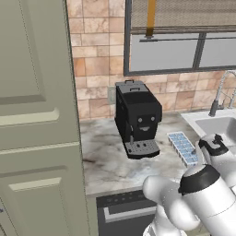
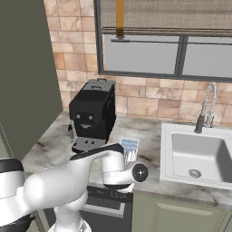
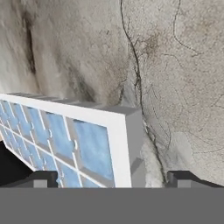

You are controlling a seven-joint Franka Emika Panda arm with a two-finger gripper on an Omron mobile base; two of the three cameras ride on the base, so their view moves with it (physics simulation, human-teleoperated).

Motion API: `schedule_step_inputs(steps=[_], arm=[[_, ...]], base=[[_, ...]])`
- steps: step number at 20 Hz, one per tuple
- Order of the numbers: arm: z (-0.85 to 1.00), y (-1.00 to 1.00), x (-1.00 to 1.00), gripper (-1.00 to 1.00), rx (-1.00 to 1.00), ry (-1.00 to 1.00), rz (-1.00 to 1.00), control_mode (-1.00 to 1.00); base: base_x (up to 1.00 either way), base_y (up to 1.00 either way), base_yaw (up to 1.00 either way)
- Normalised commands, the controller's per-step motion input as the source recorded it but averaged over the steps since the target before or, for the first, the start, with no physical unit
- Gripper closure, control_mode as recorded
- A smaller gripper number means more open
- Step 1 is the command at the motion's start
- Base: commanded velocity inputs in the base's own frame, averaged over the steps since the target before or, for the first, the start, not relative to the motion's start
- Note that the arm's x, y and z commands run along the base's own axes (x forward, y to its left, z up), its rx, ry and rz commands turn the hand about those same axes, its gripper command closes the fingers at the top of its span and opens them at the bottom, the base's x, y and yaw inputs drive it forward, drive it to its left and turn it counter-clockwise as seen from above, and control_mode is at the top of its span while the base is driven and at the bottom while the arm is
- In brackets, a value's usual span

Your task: The ice cube tray has been filled with water. Take the tray and place it in the freezer to make ice. Close the freezer door after placing the tray.

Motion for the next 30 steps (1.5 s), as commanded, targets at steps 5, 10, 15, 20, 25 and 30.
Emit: schedule_step_inputs(steps=[5,10,15,20,25,30], arm=[[0.00,0.05,0.01,-1.00,0.00,0.00,-0.03,-1.00],[0.00,0.00,0.18,-1.00,0.00,0.02,-0.07,-1.00],[0.00,-0.03,0.23,-1.00,0.00,0.02,-0.06,-1.00],[0.00,-0.26,0.02,-1.00,0.00,0.03,-0.07,-1.00],[0.00,-0.32,-0.03,-1.00,0.00,0.02,-0.05,-1.00],[0.00,-0.04,0.00,-1.00,0.00,0.00,0.00,-1.00]], base=[[0.00,0.00,0.00],[0.00,0.00,0.00],[0.00,0.00,0.00],[0.00,0.00,0.00],[0.00,0.00,0.00],[0.00,0.00,0.00]])
